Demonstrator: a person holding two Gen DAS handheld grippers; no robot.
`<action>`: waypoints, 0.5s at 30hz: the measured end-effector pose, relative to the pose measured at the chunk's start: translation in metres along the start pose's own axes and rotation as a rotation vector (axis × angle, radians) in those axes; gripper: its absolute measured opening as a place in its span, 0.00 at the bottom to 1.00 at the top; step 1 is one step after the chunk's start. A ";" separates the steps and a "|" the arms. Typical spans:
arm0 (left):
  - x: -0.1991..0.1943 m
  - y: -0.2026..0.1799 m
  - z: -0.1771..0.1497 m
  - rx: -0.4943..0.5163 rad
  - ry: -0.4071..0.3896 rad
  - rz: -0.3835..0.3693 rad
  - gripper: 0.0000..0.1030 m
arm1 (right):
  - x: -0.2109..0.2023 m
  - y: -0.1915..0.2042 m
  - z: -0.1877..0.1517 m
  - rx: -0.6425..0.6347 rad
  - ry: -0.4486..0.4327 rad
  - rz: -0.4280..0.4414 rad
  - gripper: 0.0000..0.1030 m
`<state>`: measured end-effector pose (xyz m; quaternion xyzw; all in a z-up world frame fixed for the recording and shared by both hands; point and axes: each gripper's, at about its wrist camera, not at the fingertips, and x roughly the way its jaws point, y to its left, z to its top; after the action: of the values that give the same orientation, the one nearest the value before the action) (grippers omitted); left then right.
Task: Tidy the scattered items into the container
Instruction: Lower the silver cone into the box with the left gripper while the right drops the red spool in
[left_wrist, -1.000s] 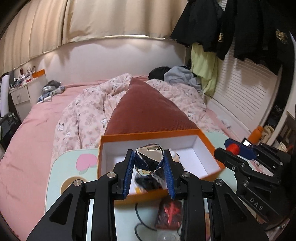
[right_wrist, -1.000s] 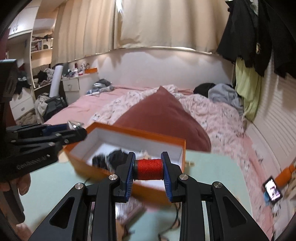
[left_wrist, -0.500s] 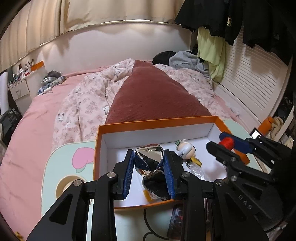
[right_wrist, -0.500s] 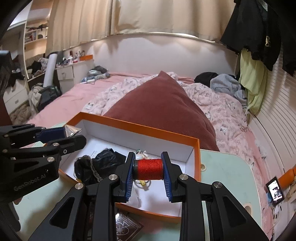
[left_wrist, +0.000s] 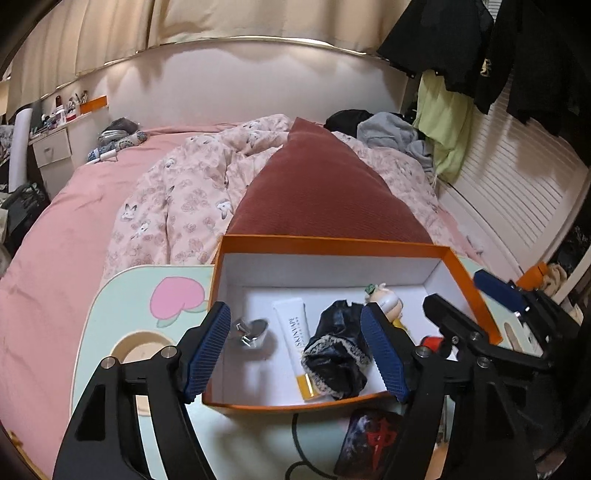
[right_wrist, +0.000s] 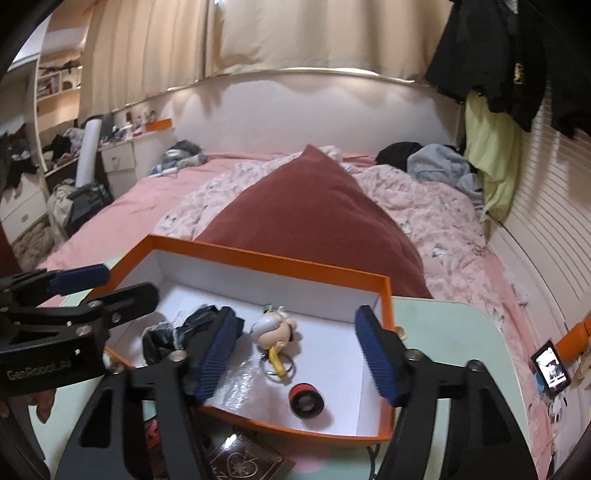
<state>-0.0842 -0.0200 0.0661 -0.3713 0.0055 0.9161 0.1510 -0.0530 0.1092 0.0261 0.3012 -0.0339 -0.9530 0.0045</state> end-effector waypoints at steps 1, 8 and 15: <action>0.000 0.000 0.000 0.001 0.001 0.000 0.71 | 0.000 -0.001 0.001 0.006 0.001 0.002 0.71; -0.024 0.004 -0.008 -0.030 -0.034 -0.029 0.71 | -0.012 -0.006 -0.002 0.045 -0.006 0.034 0.71; -0.057 -0.003 -0.053 0.039 -0.057 -0.017 0.71 | -0.058 -0.019 -0.029 0.081 0.004 0.146 0.71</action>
<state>-0.0090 -0.0391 0.0671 -0.3421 0.0160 0.9247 0.1660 0.0111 0.1277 0.0346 0.2997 -0.0941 -0.9474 0.0618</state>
